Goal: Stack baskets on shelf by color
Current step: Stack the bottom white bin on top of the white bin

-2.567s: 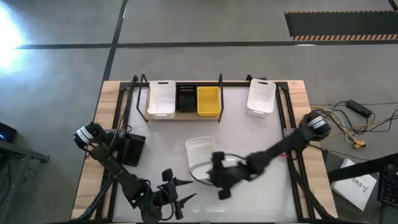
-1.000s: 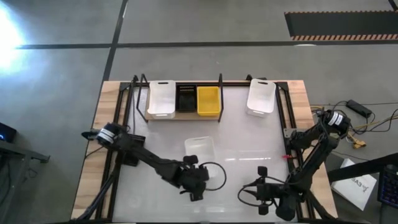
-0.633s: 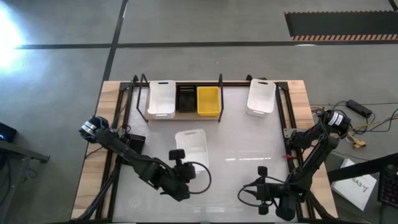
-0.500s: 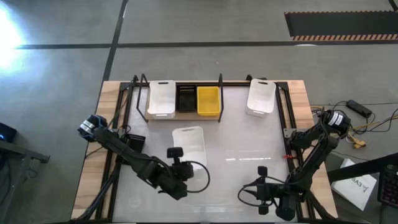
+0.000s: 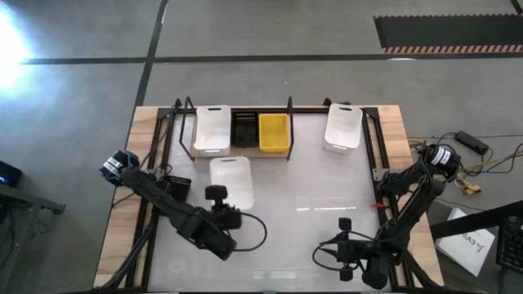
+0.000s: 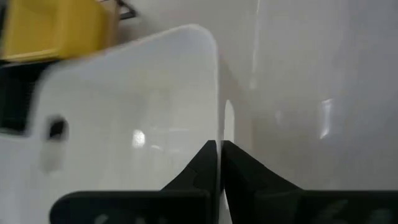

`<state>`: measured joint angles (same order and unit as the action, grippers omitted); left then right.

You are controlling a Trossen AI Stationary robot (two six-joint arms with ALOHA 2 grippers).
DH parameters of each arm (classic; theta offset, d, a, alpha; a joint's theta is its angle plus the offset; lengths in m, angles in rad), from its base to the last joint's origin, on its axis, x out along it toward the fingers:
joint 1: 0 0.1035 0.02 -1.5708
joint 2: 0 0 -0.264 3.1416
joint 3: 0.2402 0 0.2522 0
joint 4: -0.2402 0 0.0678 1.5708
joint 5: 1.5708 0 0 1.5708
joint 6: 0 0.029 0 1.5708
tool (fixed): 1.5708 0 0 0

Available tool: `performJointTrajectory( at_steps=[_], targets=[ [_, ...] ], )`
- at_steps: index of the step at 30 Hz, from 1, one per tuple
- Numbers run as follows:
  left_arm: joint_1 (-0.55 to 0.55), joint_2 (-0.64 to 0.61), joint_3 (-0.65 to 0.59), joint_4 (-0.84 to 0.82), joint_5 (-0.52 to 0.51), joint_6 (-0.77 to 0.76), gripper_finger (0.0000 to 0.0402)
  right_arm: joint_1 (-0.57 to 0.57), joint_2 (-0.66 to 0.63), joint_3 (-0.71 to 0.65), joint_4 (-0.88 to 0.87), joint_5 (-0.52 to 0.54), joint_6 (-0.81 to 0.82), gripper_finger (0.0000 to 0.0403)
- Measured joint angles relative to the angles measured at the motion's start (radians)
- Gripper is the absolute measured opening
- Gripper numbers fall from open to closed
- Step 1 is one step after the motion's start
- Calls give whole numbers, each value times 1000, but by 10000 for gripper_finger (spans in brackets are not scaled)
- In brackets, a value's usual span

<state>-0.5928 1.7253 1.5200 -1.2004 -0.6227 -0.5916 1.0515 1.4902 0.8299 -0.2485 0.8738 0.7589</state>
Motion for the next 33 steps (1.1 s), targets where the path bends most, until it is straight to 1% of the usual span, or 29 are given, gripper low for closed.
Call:
performJointTrajectory(
  at_steps=[6,9,15,19,25,28,33],
  targets=[
    [28,-89,0,-171,-120,16,0,0,0,-3,0,1,0,64],
    [52,-154,-4,-173,-169,98,0,0,0,-6,0,3,0,63],
    [143,-259,-17,-171,-203,256,0,0,0,-9,1,17,8,57],
    [222,-313,-70,-172,-238,375,0,0,0,-10,1,17,8,57],
    [377,-366,-198,-169,-258,451,0,0,0,-10,2,17,8,57],
    [444,-389,-285,-119,-259,504,0,0,0,-11,3,17,8,57],
    [520,-462,-427,100,-237,653,0,0,0,-13,4,17,8,57]
  ],
)
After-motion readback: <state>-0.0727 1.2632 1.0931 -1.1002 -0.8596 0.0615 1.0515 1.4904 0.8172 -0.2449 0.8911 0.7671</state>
